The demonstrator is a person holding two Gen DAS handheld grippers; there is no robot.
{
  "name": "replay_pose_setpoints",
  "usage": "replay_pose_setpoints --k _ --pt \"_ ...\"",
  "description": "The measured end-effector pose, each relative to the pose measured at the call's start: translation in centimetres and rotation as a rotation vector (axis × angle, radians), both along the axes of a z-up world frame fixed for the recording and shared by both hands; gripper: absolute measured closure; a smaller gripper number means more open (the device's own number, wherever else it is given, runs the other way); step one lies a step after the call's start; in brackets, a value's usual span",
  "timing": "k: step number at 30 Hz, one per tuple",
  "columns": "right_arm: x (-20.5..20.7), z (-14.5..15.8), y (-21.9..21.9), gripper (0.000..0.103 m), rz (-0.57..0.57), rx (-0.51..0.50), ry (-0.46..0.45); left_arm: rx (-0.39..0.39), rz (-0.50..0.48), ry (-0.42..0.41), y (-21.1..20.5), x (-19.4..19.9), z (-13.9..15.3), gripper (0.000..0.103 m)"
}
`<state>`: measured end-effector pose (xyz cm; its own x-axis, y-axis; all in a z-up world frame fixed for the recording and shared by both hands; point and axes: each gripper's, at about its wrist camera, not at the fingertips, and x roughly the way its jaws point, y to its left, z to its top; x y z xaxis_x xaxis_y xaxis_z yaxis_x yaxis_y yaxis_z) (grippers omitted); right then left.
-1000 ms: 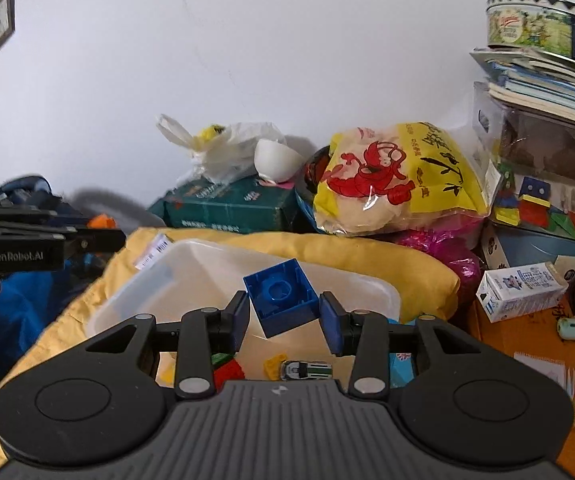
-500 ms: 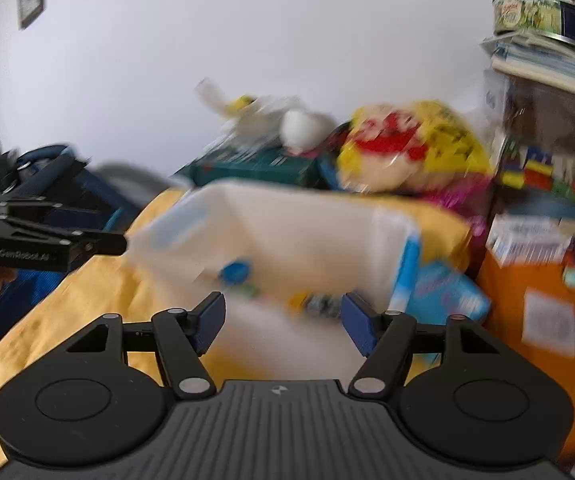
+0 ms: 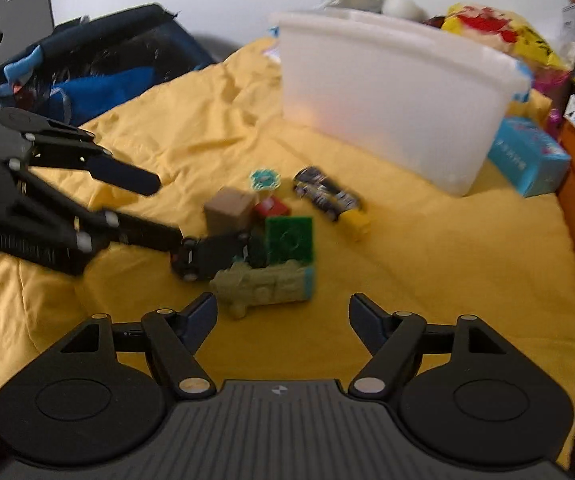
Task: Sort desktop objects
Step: 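Grasp the black car with the left gripper while the right gripper grasps the olive toy vehicle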
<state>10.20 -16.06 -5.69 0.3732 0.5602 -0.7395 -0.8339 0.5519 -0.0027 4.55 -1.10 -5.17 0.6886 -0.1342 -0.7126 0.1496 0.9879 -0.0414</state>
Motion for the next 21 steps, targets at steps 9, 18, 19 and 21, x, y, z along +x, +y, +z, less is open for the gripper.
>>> replay_pose_setpoints --k 9,18,19,21 --pt "0.1 -1.7 1.8 0.037 0.061 -0.021 -0.015 0.003 0.003 0.009 -0.3 1.0 -1.0 0.042" --pt "1.0 -1.0 -1.7 0.037 -0.048 0.005 -0.027 0.0 -0.026 0.008 -1.8 1.6 -1.3 0.042" --pt "1.1 -0.9 -2.3 0.037 -0.061 0.004 -0.021 0.008 -0.029 0.009 -2.1 1.7 -1.5 0.042" --pt "1.3 -0.9 -3.4 0.037 -0.088 -0.006 -0.009 0.03 -0.038 0.016 -2.5 2.2 -2.0 0.049"
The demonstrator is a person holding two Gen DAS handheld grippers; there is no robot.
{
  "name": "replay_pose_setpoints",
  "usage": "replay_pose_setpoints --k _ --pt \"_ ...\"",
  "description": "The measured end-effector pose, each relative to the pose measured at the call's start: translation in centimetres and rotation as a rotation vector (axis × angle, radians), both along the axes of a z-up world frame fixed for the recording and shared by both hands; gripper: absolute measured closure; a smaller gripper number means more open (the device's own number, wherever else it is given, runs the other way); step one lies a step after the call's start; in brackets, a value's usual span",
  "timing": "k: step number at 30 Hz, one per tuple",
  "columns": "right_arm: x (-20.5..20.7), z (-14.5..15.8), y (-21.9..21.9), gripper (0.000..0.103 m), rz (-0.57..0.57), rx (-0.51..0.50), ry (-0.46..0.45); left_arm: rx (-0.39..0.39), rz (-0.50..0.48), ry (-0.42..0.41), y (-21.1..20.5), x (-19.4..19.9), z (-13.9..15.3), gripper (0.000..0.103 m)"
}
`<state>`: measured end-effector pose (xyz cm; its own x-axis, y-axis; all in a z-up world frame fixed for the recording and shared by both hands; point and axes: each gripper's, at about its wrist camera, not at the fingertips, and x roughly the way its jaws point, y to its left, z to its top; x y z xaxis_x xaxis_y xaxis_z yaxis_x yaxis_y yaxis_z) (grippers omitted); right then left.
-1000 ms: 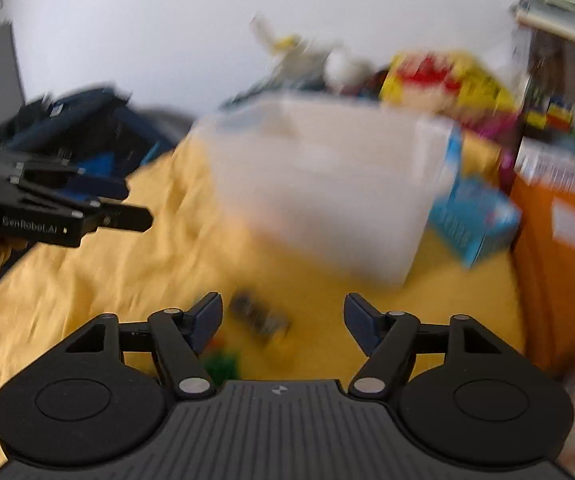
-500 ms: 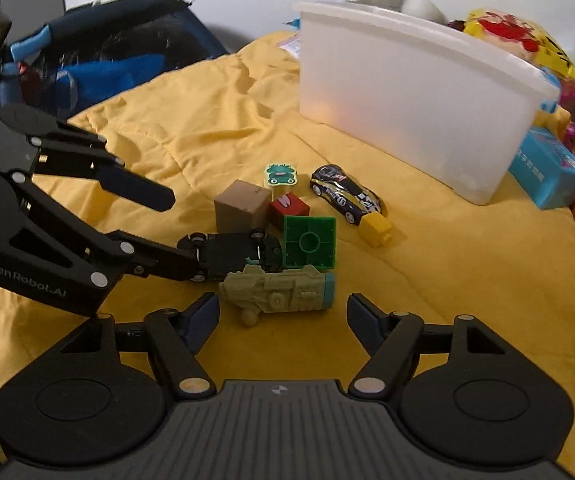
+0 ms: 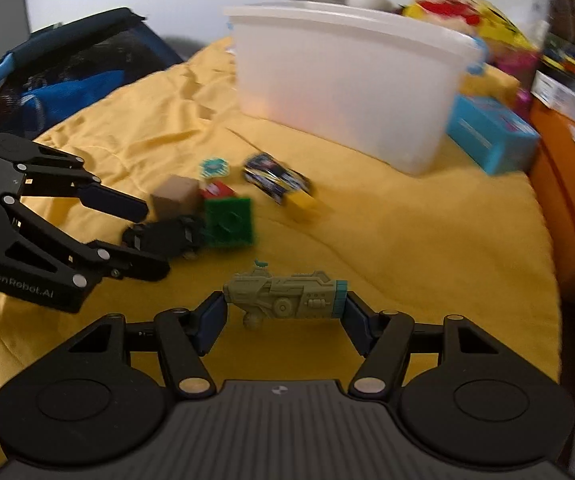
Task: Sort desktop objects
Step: 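Grasp the black car with the left gripper while the right gripper grasps the olive toy vehicle, then carry the black car and olive vehicle over the bin and release both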
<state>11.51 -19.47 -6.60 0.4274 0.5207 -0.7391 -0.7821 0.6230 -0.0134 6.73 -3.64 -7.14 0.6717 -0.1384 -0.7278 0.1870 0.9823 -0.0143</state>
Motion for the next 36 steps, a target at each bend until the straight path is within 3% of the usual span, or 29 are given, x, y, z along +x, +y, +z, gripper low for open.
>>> replay_pose_setpoints --k 2,4,11,17,22,30,36 --pt "0.1 -0.1 -0.8 0.037 -0.017 -0.005 0.009 0.024 0.003 -0.006 -0.2 0.4 -0.2 0.067" --pt "0.1 0.0 -1.4 0.037 -0.033 -0.003 0.012 0.013 -0.006 -0.009 -0.2 0.6 0.2 0.07" --pt "0.7 1.6 -1.6 0.037 -0.071 0.071 0.013 -0.027 0.028 -0.054 1.2 -0.1 2.6 0.07" --pt "2.4 5.0 -0.5 0.037 -0.097 0.185 -0.017 -0.079 0.122 -0.13 3.7 0.2 7.1 0.07" --pt "5.2 8.9 0.5 0.037 -0.124 0.268 -0.065 -0.082 0.173 -0.204 6.0 3.2 11.5 0.07" --pt "11.6 14.2 2.1 0.037 -0.17 0.321 -0.113 -0.061 0.227 -0.276 9.4 10.3 17.4 0.07" --pt "15.5 16.0 3.8 0.037 -0.179 0.294 -0.097 -0.047 0.245 -0.258 10.4 14.7 19.0 0.07"
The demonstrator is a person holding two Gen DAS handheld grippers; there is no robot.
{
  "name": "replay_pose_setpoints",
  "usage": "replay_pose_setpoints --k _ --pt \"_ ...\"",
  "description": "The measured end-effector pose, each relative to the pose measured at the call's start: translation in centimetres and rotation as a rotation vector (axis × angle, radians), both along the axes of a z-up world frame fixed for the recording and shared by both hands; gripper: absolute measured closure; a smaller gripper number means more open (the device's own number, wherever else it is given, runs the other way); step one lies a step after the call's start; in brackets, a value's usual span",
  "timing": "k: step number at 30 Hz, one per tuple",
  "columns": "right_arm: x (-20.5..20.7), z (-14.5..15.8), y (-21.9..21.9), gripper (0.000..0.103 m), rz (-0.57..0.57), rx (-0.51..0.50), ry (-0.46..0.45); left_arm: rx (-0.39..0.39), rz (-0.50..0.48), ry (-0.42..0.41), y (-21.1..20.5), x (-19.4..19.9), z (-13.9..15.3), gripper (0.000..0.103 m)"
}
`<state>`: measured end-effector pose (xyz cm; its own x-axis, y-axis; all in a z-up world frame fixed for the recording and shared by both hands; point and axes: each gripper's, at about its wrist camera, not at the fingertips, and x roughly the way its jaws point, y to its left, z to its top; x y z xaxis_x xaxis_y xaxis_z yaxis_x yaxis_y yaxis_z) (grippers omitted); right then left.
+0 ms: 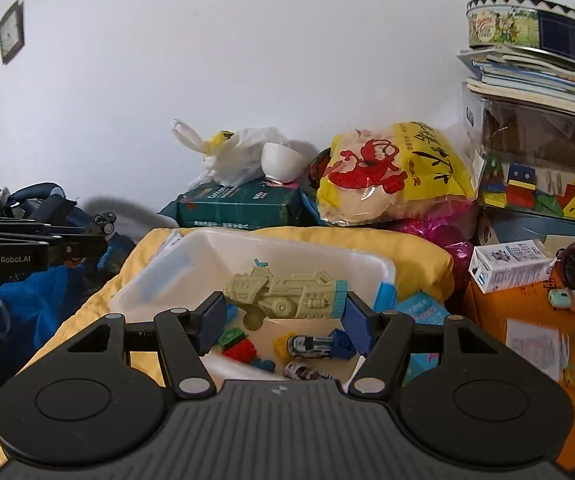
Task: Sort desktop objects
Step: 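Carry the black car and olive vehicle over the bin and release both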
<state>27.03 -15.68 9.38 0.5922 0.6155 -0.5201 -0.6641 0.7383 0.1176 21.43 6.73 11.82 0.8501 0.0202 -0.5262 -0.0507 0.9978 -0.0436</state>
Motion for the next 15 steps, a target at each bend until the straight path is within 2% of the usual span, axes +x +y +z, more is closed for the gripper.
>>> replay_pose_setpoints --k 10,12,13,14,15 --pt "3.2 -0.4 2.9 0.037 -0.004 -0.053 0.03 0.012 0.017 0.079 0.1 4.6 -0.2 0.068" --pt "3.8 -0.9 3.7 0.036 -0.005 -0.08 0.043 0.011 0.031 0.106 0.0 5.4 -0.7 0.048" --pt "4.1 -1.2 4.0 0.033 -0.007 -0.094 0.053 0.017 0.049 0.122 0.0 5.6 -1.1 0.03" --pt "4.4 -1.5 4.4 0.023 -0.004 -0.111 0.063 0.022 0.061 0.14 0.0 5.8 -1.5 0.027" --pt "4.5 -1.7 4.6 0.019 -0.004 -0.122 0.063 0.026 0.059 0.157 0.0 5.8 -2.1 0.027"
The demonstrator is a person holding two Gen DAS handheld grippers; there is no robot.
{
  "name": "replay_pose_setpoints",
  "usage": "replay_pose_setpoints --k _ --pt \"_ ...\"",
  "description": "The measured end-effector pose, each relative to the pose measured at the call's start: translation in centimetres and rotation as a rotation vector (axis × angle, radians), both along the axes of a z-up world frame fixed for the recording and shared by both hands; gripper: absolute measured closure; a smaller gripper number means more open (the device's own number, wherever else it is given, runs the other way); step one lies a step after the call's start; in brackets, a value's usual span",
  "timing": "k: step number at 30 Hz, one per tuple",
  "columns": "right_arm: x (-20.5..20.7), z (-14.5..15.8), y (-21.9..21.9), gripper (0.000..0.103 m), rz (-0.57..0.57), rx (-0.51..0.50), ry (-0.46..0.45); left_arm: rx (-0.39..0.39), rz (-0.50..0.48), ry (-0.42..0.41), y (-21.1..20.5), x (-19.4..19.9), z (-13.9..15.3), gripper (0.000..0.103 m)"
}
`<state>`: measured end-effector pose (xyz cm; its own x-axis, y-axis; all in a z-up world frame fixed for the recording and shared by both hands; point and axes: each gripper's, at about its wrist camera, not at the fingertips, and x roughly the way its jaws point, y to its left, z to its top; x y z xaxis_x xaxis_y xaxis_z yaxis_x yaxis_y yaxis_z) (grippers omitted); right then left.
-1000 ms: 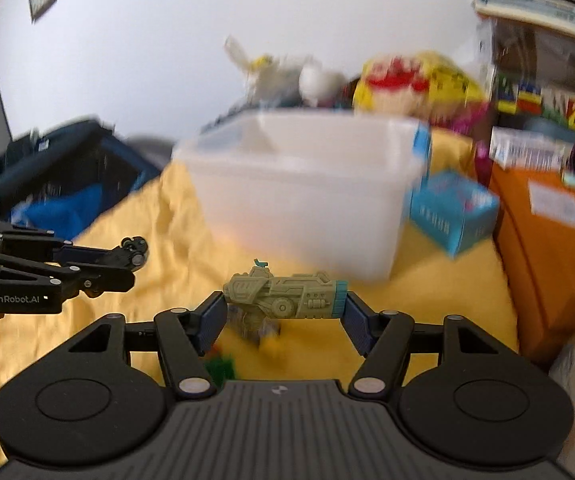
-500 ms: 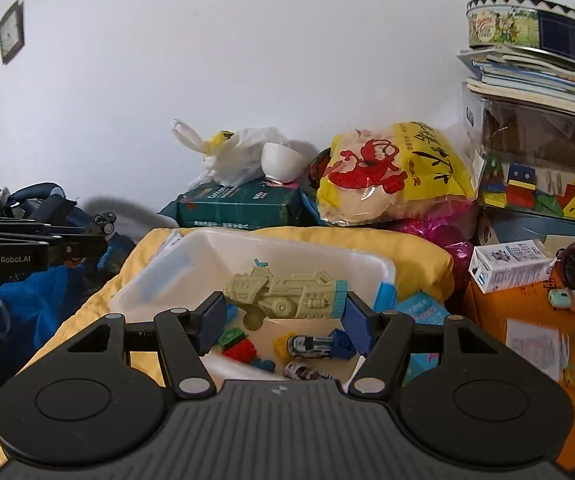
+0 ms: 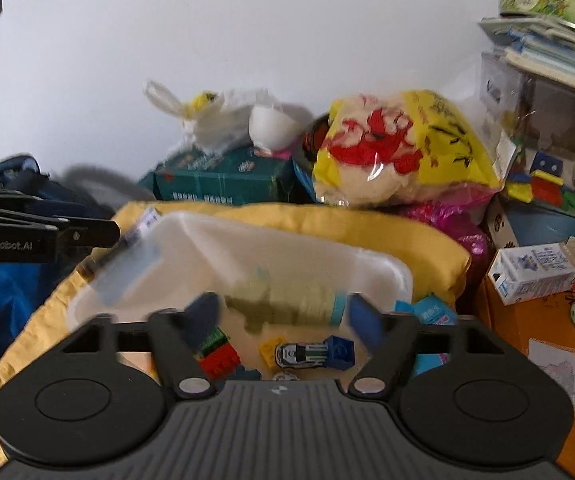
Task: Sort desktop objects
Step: 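Grasp a tan cube with the left gripper while the right gripper grasps the square green brick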
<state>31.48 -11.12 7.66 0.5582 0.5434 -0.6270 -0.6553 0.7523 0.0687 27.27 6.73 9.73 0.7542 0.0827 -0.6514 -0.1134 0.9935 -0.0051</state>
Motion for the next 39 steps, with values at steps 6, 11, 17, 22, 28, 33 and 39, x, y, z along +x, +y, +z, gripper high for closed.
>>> replay_pose_setpoints --k 6,11,17,22,28,33,39 --pt "-1.7 -0.3 -1.3 0.019 0.017 0.006 -0.019 0.022 -0.031 -0.021 -0.3 -3.6 -1.6 0.028" --pt "-7.5 -2.0 -4.2 0.019 0.079 0.032 -0.036 0.03 -0.074 -0.018 -1.7 -9.8 -4.4 0.028" --pt "-14.8 -8.7 -4.9 0.025 0.185 -0.088 0.028 0.009 -0.127 0.077 -4.8 -15.9 -10.1 0.028" --pt "-17.4 -11.9 -3.6 0.034 0.24 -0.151 0.056 -0.006 -0.151 0.146 -6.4 -18.0 -13.0 0.028" --pt "-18.2 -13.2 -2.8 0.04 0.255 -0.179 0.053 0.028 -0.163 0.171 -7.2 -17.4 -14.8 0.035" --pt "-18.3 -14.1 -2.7 0.046 0.276 -0.18 0.039 0.025 -0.189 0.163 -7.5 -16.8 -15.6 0.043" --pt "-17.9 -14.6 -2.1 0.069 0.337 -0.179 0.058 0.009 -0.293 0.149 -8.3 -16.1 -16.0 0.068"
